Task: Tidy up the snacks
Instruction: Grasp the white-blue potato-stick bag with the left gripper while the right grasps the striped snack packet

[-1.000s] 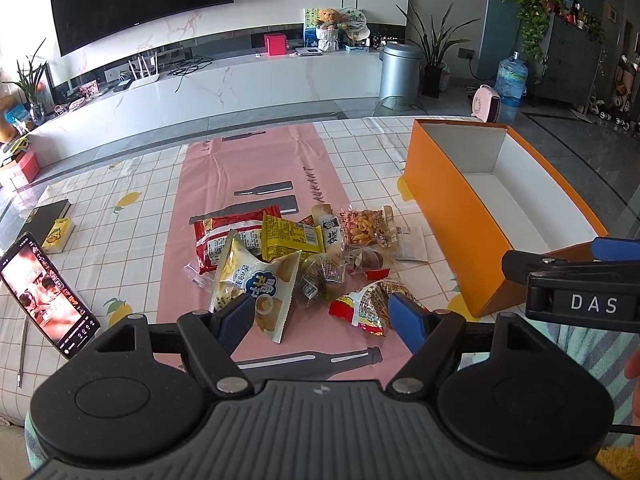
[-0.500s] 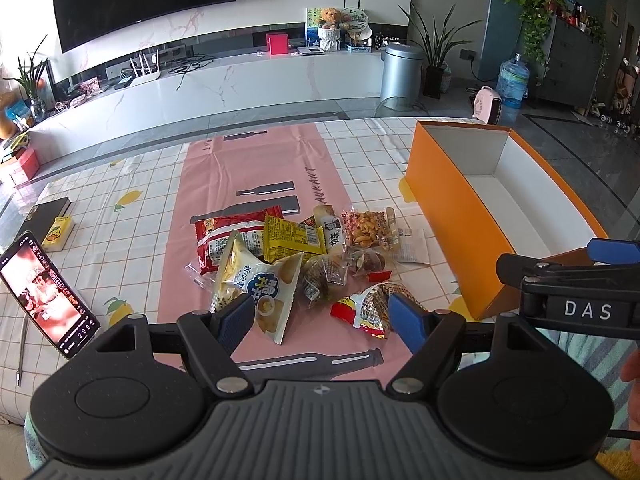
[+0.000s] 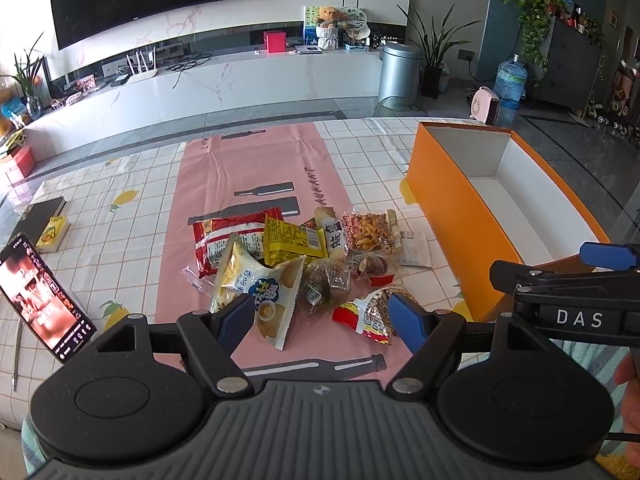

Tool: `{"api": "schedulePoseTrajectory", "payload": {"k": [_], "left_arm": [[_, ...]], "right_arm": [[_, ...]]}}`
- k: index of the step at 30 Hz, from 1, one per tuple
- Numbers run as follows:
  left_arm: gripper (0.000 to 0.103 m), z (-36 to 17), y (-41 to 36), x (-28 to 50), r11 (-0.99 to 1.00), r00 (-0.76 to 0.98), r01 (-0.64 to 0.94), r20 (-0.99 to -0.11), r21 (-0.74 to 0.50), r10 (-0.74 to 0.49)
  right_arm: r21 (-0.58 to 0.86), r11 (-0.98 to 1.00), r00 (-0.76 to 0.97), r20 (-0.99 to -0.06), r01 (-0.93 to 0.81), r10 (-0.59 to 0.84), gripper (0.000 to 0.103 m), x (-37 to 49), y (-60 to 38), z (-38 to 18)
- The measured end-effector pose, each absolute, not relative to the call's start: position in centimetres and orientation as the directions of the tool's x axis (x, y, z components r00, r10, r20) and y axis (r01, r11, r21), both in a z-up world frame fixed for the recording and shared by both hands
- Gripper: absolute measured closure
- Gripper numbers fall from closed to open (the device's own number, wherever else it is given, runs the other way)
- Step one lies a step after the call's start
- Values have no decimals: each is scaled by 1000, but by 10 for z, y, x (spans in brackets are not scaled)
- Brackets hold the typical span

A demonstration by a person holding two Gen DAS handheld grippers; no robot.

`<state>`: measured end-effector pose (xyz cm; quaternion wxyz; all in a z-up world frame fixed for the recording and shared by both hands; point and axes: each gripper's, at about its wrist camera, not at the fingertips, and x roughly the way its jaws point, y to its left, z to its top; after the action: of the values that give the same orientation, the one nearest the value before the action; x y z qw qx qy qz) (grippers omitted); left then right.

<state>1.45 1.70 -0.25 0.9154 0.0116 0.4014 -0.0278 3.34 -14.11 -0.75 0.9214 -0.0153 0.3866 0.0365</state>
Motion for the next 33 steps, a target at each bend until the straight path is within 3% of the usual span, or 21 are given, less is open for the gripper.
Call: {"api": "schedulePoseTrajectory", "payload": {"k": [3,6,7,9,11,13,15,20,25,28,33], "left_arm": [[18,-3,22,19,998,671,63,-740,-8,-49],[37,-7,31,25,996,650,65,-755,-67,-93],[41,-9,35,27,993,643,73,-756,-92,-117],[61,-13,39,30,989,630,79,-763,-124,-146],[67,-18,41,35,988,619,78,-771,-133,-152],[66,-22,45,40,992,618,51,-776,-120,-125],[51,-27,49,45,994,606,26,-789,-108,-102],[33,-41,56,58,996,574,5,-816,-85,-73],[27,-55,60,72,999,556,-6,-831,-44,-33],[23,-63,62,80,1000,553,18,-833,-8,-16],[21,-77,71,94,1000,536,-3,-844,-11,-8]], "right_arm": [[19,995,721,-687,-100,86,4,34,-141,-11],[30,992,739,-664,-121,111,4,35,-138,-15],[36,990,743,-658,-135,125,7,37,-136,-17],[44,986,736,-660,-160,149,20,40,-132,-22],[66,981,715,-675,-185,181,30,45,-129,-28],[88,975,696,-687,-202,206,35,49,-126,-35],[107,970,677,-699,-217,229,37,54,-121,-42],[138,962,636,-726,-236,260,36,67,-110,-61],[182,957,577,-767,-227,283,35,84,-103,-82],[200,954,549,-783,-224,293,26,93,-99,-94],[218,952,524,-797,-215,301,25,107,-93,-108]]}}
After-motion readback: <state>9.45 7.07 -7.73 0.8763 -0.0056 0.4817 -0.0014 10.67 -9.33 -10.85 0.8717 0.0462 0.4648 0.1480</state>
